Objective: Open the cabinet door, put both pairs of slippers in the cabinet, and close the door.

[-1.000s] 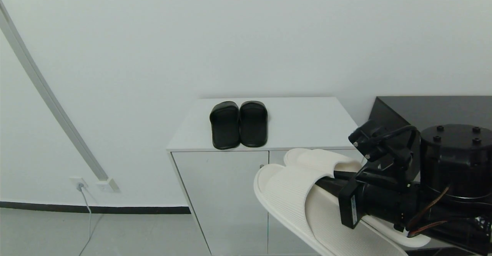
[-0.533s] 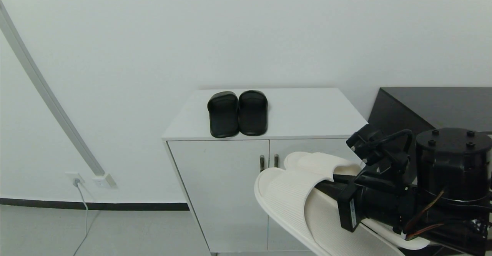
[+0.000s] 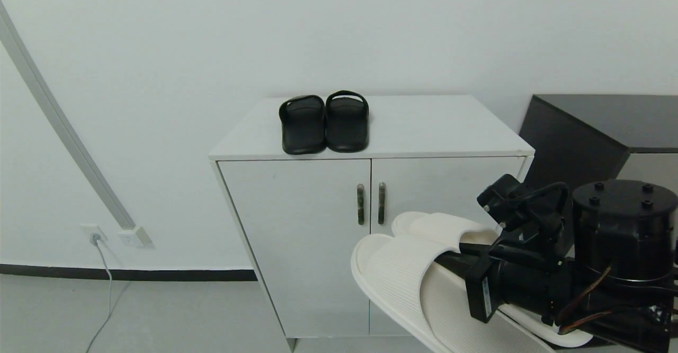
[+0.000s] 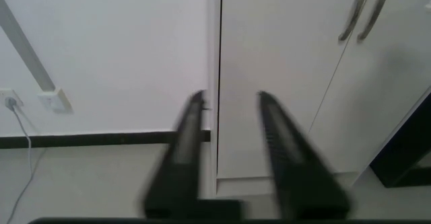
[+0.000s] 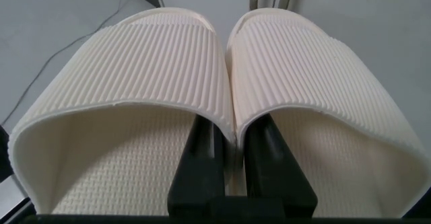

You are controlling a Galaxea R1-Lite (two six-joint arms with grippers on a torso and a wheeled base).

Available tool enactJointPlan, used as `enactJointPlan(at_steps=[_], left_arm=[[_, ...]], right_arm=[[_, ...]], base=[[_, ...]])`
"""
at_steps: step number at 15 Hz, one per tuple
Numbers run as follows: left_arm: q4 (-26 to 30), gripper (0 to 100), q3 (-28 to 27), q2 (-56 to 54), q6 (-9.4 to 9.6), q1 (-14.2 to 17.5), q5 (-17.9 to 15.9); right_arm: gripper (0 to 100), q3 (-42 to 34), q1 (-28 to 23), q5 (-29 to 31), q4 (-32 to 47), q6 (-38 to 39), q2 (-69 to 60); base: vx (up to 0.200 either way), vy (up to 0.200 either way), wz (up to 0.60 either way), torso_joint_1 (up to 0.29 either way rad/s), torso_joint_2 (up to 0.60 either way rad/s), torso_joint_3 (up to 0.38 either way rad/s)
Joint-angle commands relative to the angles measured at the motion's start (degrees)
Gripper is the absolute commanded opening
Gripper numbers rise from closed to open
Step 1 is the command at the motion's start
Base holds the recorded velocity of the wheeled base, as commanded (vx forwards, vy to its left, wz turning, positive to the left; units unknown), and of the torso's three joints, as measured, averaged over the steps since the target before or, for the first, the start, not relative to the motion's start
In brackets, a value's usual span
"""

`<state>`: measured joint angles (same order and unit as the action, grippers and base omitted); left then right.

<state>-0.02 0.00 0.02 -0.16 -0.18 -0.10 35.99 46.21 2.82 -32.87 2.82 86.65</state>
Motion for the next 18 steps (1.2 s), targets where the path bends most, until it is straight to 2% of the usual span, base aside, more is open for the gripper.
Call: enactJointPlan(at_steps=[1,10,18], left_arm=[[0.0,100,0.0,0.1,-0.11,0.0,0.0],[0.0,100,0.0,0.1,-0.02,0.0,0.1],[0.0,100,0.0,0.1,0.07,0.0,-0.1]], right_arm=[[0,0.0,0.0,0.0,0.0,0.0,0.1],[0,-0.1,0.0,0.0,0.0,-0.3,0.3],[0,-0.7,0.0,0.0,-1.0,-0.4,0.4]], base=[[0.000,0.000,0.00,-0.183,0.51,0.320],[0.000,0.000,0.00,-0.144,0.48,0.327],[0.000,0.000,0.00,-0.052,0.43,0.362]])
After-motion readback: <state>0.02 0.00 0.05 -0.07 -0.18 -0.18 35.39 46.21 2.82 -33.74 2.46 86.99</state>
